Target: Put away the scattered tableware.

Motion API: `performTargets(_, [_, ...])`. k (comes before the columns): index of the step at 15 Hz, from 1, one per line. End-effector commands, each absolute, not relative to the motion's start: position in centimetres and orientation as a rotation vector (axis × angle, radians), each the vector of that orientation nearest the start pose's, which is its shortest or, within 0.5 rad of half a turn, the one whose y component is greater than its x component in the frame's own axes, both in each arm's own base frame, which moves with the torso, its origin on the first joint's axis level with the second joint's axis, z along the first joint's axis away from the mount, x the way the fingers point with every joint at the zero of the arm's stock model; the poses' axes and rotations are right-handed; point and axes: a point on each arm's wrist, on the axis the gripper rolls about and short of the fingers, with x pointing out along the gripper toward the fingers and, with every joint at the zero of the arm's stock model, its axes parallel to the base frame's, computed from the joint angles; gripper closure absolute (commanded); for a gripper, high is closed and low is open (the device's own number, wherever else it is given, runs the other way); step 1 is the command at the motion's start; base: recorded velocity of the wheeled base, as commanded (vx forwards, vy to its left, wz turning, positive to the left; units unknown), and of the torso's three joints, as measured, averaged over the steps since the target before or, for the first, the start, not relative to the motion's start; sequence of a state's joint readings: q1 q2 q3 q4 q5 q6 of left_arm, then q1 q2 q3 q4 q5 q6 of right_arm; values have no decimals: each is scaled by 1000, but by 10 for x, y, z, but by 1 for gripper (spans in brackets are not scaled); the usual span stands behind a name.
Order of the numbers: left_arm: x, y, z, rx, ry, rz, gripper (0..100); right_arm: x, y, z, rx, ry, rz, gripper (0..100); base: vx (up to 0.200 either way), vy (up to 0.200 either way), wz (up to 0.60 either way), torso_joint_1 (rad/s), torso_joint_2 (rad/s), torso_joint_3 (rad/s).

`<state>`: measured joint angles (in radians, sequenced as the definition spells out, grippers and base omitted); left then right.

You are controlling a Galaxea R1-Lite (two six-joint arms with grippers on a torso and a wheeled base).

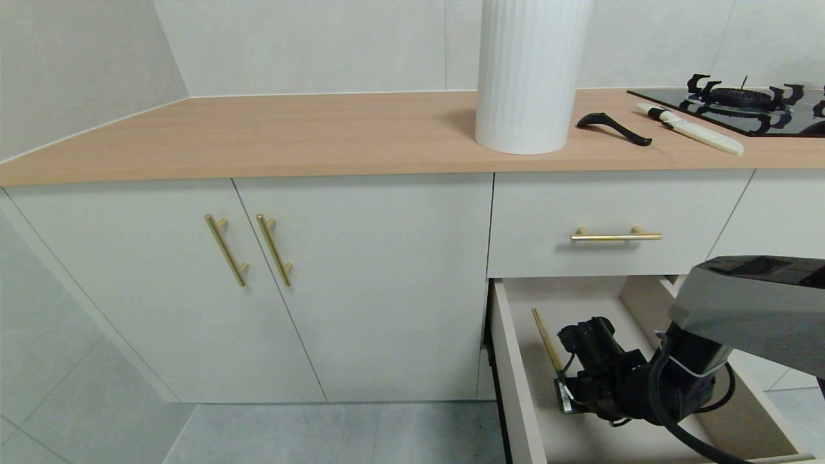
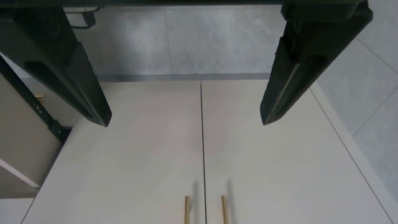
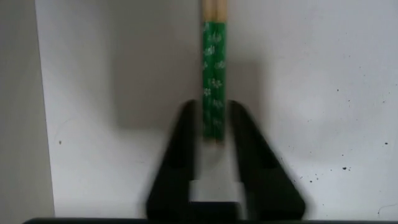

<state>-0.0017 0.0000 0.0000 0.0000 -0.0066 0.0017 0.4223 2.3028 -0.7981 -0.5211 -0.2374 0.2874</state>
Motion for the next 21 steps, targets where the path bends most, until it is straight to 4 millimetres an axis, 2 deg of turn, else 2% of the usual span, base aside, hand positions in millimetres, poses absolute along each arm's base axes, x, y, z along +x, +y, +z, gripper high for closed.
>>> performTargets(1, [-23,0,75,2,0,-9,0,316,136,-31,-54,942,35,0,0,0,0,0,0,0])
performTargets(6, [-23,0,75,2,0,-8,0,316,136,-30,-57,936,26,0,0,0,0,0,0,0])
performTargets(10, [-23,0,75,2,0,-9,0,319,136,-21,-50,863,-11,0,0,0,0,0,0,0])
performTargets(13, [-23,0,75,2,0,-8,0,324,127,5,-28,712,-94,0,0,0,0,0,0,0])
performTargets(14, [-23,0,75,2,0,-8,0,322,125,23,-20,668,-96,0,0,0,0,0,0,0])
performTargets(18, [-23,0,75,2,0,-8,0,313,120,56,-13,589,-80,0,0,0,0,0,0,0])
performTargets(21, [-23,0,75,2,0,-8,0,301,115,98,31,477,-66,0,0,0,0,0,0,0])
